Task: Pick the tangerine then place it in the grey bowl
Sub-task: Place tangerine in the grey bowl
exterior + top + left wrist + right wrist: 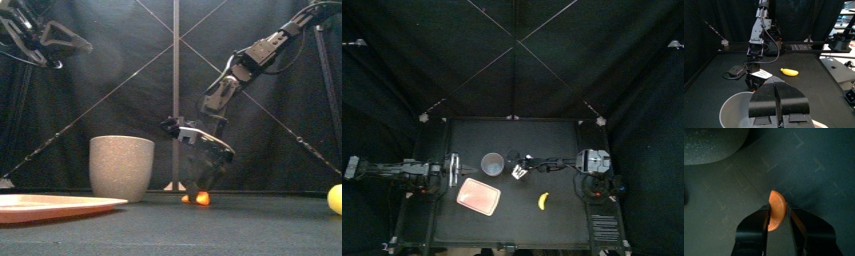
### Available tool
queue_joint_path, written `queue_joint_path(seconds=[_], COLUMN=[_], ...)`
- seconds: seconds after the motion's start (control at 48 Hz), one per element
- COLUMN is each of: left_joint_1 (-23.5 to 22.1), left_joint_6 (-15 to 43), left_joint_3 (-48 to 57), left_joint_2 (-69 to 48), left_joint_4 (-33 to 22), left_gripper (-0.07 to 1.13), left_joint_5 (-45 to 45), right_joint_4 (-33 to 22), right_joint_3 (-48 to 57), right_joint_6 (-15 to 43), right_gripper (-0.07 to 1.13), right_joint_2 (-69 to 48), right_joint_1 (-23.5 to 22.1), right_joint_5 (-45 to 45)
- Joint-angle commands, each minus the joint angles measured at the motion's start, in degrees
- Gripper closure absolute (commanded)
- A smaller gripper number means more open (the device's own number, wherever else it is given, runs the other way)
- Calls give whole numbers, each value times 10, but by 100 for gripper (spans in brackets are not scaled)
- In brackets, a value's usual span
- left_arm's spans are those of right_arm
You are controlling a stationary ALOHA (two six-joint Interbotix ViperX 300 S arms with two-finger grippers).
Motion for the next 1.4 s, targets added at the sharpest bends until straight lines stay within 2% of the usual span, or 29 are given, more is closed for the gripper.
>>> queue_joint_path(seconds=[0.021, 0.25, 0.521, 0.833, 0.958, 1.229, 1.396], left_joint_1=[0, 0, 0, 0, 1, 3, 4], left_joint_6=[0, 0, 0, 0, 0, 0, 0], left_joint_3=[-7, -2, -1, 2, 4, 4, 4], left_joint_2=[0, 1, 0, 1, 1, 0, 0], left_joint_4=[0, -2, 1, -2, -2, -2, -1], left_gripper=[102, 102, 102, 102, 102, 102, 102], left_joint_5=[-5, -5, -7, -9, -10, -14, -12], right_joint_4=[-4, -13, -69, -73, -75, -78, -78], right_joint_3=[-10, -22, -18, 6, 5, 1, -4], right_joint_6=[2, -1, 4, 4, 3, -2, 1], right_gripper=[60, 62, 62, 56, 54, 53, 46], right_joint_2=[-9, -31, -98, -159, -174, -143, -114], right_joint_1=[8, 12, 11, 12, 11, 9, 8], right_joint_5=[-1, -1, -4, -77, -143, -349, -402])
